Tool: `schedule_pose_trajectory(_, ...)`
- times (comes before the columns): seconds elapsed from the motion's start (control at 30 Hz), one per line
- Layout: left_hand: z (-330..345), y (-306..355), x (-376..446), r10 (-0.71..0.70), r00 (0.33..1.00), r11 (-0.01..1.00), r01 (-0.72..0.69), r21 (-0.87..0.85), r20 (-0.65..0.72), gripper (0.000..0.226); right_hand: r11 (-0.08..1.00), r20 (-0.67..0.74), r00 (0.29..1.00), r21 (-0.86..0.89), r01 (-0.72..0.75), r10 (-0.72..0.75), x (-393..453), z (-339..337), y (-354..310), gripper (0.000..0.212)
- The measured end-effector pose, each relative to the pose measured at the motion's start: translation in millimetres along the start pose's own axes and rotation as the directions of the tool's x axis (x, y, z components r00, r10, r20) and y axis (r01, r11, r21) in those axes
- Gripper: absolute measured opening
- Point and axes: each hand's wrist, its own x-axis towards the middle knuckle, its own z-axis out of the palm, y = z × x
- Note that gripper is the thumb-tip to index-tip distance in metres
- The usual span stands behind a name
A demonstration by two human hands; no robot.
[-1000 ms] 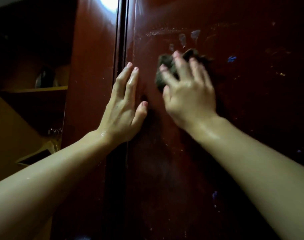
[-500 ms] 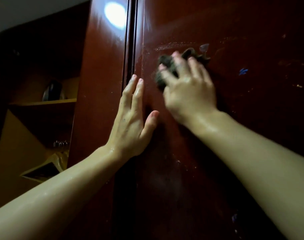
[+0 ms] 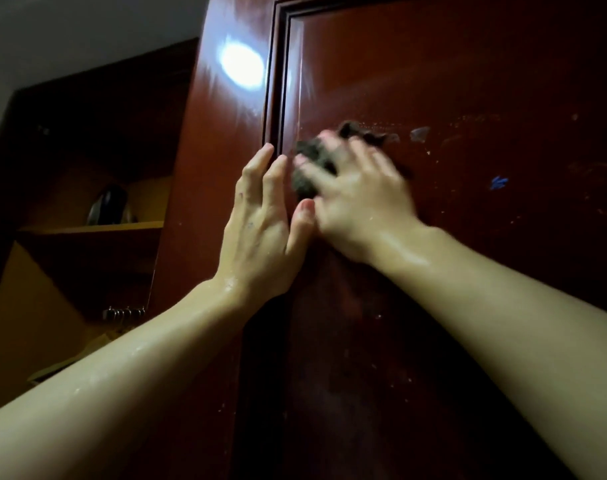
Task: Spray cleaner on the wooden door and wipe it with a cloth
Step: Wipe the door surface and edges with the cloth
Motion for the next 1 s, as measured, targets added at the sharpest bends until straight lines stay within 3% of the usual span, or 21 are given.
schedule_pose_trajectory(0.1,0,-6,2,-0.032,0.999,0.999,0.032,-0.028,0.001,0.067,0.986,-0.1,0.981,0.035,-0.161,0.163,2,-5,14,0.054)
schedule_pose_trajectory(0.23,2,-17,-1,0.02,1.0,0.995,-0.02,-0.101,-0.008,0.069,0.973,-0.161,0.968,0.102,0.208,-0.19,-20,10,-18,0.053)
schedule_pose_trajectory(0.33,3,-20,1,0.01,1.0,0.991,-0.008,-0.136,0.013,0.071,0.955,-0.096,0.962,0.128,0.267,-0.256,-9,12,-27,0.065)
schedule_pose_trajectory(0.4,4,-20,2,0.028,0.998,0.997,-0.024,-0.079,0.05,0.076,0.975,-0.065,0.974,0.033,0.218,-0.215,13,8,-21,0.065)
schedule_pose_trajectory(0.5,8,-15,5,0.048,0.995,0.994,-0.057,0.096,0.087,0.08,0.999,-0.103,0.994,-0.015,-0.034,0.032,44,2,-4,0.052)
schedule_pose_trajectory(0.63,8,-14,8,0.044,0.992,0.983,-0.064,0.169,0.121,0.085,0.951,-0.145,0.941,0.004,-0.309,0.306,40,-6,17,0.057)
schedule_pose_trajectory(0.7,8,-14,10,0.02,0.994,0.988,-0.035,0.15,0.106,0.08,0.961,-0.143,0.951,0.008,-0.276,0.274,30,-4,9,0.057)
schedule_pose_trajectory(0.8,7,-16,13,0.027,0.997,0.999,-0.03,0.045,0.078,0.079,0.999,-0.079,0.996,0.007,0.043,-0.042,27,0,-15,0.052)
schedule_pose_trajectory(0.87,5,-18,15,0.031,0.997,0.999,-0.032,0.013,0.07,0.077,0.988,-0.036,0.987,-0.002,0.154,-0.154,34,1,-15,0.049)
schedule_pose_trajectory(0.93,5,-17,18,0.041,0.996,0.993,-0.05,0.108,0.084,0.077,0.994,-0.079,0.991,-0.048,0.101,-0.105,39,-1,-1,0.05)
schedule_pose_trajectory(1.0,6,-13,24,0.03,0.992,0.975,-0.056,0.217,0.119,0.077,0.993,-0.123,0.988,-0.052,-0.103,0.096,39,-5,25,0.053)
